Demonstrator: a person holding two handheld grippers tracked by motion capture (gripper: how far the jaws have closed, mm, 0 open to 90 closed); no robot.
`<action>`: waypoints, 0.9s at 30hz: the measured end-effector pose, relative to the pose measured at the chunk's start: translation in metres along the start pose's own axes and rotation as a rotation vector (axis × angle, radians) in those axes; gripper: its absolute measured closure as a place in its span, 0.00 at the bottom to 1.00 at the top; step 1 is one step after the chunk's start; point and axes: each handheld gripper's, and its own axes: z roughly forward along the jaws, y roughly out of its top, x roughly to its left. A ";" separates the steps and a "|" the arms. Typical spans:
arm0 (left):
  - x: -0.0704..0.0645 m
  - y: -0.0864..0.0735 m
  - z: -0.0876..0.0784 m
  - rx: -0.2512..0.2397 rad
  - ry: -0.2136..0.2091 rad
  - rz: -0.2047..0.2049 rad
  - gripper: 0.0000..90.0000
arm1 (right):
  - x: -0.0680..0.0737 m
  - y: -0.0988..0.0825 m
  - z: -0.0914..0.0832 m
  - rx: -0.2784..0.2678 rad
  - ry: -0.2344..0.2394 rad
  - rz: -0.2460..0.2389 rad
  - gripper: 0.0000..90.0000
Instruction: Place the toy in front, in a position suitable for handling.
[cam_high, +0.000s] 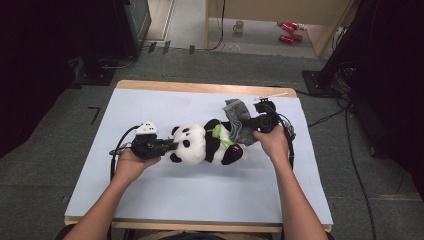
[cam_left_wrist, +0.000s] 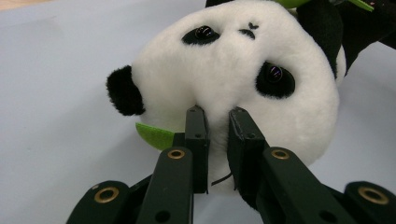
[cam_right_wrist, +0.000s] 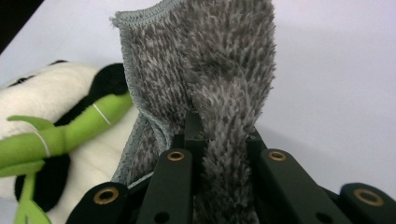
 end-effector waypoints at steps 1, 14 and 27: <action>0.000 0.000 0.000 0.000 0.000 -0.001 0.89 | -0.001 -0.001 0.000 0.000 0.000 0.001 0.90; 0.001 -0.001 0.000 0.004 0.004 0.001 0.89 | -0.018 -0.015 0.000 0.031 -0.029 0.037 0.90; 0.002 -0.002 0.000 0.012 0.010 -0.003 0.88 | -0.027 -0.019 -0.027 0.008 -0.046 0.060 0.90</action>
